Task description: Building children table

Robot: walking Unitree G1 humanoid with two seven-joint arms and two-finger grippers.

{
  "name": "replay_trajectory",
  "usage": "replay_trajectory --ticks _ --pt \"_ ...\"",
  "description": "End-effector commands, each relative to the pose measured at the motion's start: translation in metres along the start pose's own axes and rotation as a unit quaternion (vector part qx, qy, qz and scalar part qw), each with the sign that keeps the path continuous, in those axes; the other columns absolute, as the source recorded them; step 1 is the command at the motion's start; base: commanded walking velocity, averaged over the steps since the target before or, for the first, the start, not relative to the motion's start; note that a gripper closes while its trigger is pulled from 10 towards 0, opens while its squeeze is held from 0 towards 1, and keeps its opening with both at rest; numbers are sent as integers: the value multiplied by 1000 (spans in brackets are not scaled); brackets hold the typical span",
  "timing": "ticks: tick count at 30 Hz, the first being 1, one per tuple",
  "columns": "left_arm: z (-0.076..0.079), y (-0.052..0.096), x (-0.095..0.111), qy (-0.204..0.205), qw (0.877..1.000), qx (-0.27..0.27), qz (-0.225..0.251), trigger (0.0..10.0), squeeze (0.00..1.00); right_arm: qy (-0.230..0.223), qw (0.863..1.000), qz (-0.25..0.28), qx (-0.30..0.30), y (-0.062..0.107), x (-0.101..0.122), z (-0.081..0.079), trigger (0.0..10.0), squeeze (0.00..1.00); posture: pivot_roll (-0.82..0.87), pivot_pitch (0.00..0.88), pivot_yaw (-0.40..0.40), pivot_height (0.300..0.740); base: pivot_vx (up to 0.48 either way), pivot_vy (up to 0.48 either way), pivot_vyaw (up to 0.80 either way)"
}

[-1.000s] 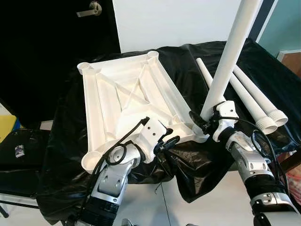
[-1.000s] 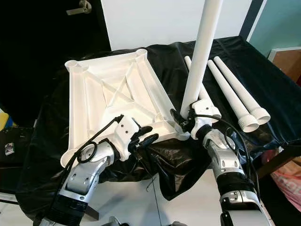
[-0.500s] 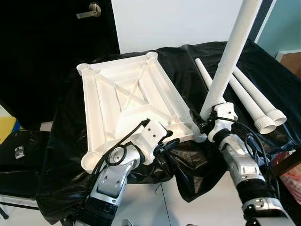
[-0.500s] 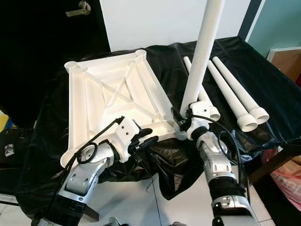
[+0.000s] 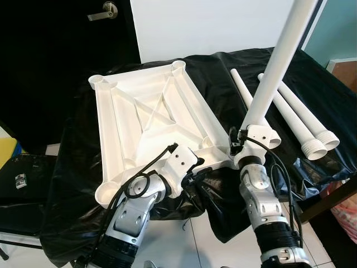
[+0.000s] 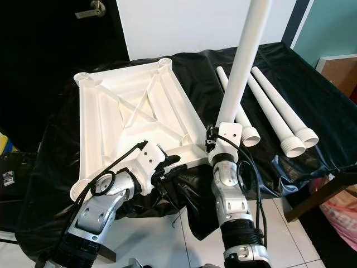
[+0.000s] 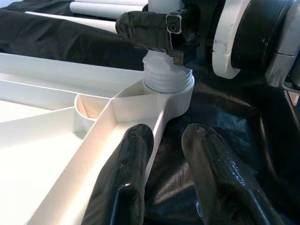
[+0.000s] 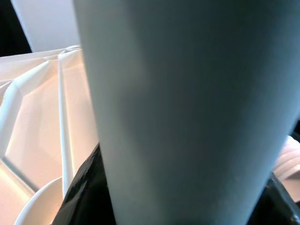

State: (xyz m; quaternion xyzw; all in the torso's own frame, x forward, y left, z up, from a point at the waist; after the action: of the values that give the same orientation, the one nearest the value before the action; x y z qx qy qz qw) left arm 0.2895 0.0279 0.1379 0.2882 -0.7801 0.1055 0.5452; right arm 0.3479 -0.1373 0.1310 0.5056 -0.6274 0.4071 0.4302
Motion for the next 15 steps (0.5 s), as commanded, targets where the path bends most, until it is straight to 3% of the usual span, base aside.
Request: replay_trajectory --ticks 1,15 --pt "0 0 0 4 1000 14 -3 10000 0 -3 996 -80 -43 12 -35 18 10000 0 -52 61 23 740 0 0 0" --pt "-2 -2 1 0 1000 16 -1 10000 0 -4 998 -64 -20 12 -28 6 10000 0 -53 45 17 740 0 0 0"
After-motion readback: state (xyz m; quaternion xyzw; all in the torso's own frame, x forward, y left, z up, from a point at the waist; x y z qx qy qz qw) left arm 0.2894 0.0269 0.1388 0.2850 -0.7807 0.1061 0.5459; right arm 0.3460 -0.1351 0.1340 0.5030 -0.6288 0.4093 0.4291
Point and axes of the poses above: a point about 5 cm out from each wrist's last joint towards the gripper, its own y axis pointing back from the gripper into the wrist, its own x axis along the axis of the wrist's last joint, z = x × y, the point moved 3 cm from there along -y, pointing out of the wrist towards the gripper, and after that the axes turned 12 degrees about -y, right-handed, at the moved point
